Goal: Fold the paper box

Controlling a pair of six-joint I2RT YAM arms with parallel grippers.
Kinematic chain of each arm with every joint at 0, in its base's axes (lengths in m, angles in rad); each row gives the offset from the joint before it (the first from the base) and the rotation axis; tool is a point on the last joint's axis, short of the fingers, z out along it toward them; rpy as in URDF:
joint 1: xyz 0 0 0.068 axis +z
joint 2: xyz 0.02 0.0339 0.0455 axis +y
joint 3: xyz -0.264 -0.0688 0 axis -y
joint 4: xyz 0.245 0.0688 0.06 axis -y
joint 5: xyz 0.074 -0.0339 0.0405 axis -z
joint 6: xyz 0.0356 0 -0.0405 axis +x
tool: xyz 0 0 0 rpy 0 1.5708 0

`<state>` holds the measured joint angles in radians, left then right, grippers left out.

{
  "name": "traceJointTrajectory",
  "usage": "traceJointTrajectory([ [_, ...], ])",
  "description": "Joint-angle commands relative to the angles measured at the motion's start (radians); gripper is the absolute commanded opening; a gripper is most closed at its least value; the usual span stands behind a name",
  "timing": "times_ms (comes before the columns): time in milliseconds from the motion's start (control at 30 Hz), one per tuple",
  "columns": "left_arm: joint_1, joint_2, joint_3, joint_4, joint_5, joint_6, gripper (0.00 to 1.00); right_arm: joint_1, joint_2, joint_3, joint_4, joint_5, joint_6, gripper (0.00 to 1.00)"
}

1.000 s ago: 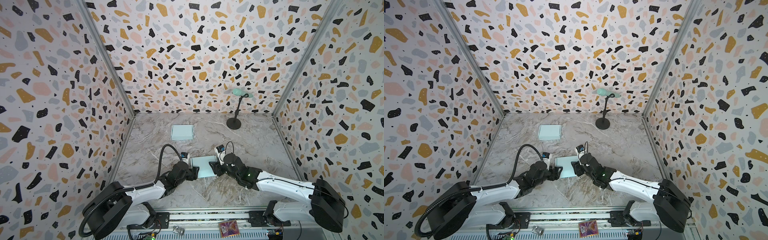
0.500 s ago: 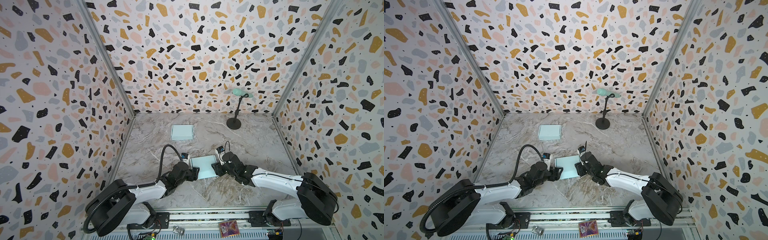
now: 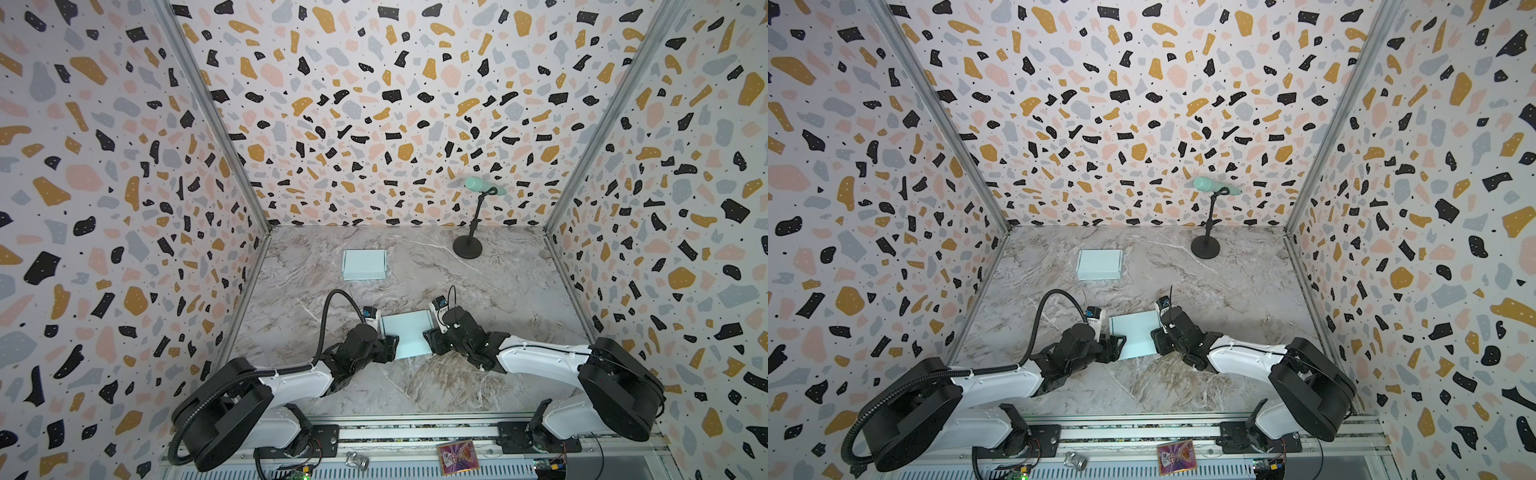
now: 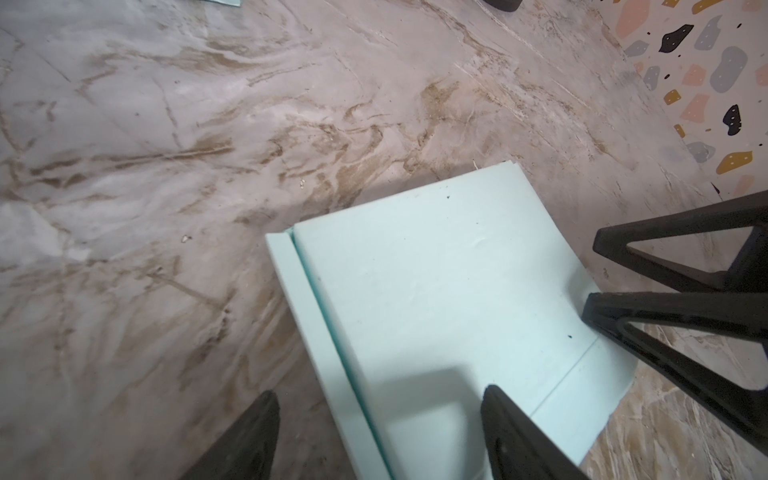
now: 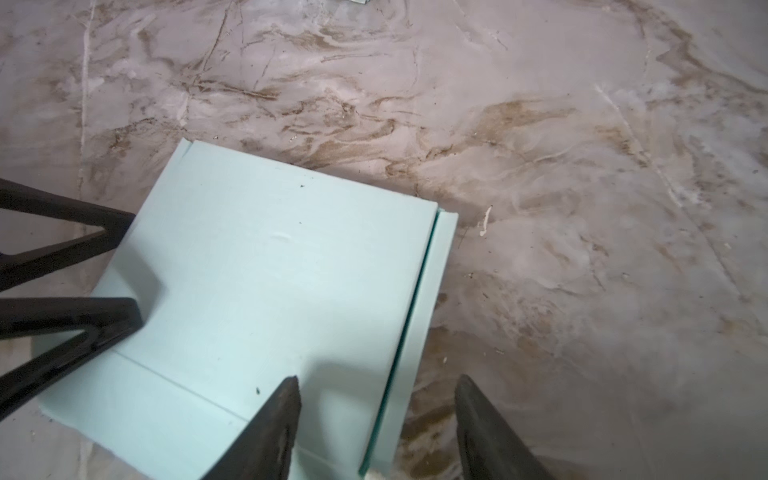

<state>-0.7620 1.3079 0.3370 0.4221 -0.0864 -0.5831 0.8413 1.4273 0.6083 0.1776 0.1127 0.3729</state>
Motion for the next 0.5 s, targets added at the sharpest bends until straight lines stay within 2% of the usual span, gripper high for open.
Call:
traceJointTrajectory([
  [0,0.006,0.013,-0.021,0.013,0.004,0.021,0.78,-0.004,0.002,-0.013,0.009,-0.004,0.004,0.60],
  [467,0.005,0.043,-0.035,0.044,0.004,0.017,0.76,-0.006,0.026,-0.030,0.028,-0.011,0.004,0.59],
])
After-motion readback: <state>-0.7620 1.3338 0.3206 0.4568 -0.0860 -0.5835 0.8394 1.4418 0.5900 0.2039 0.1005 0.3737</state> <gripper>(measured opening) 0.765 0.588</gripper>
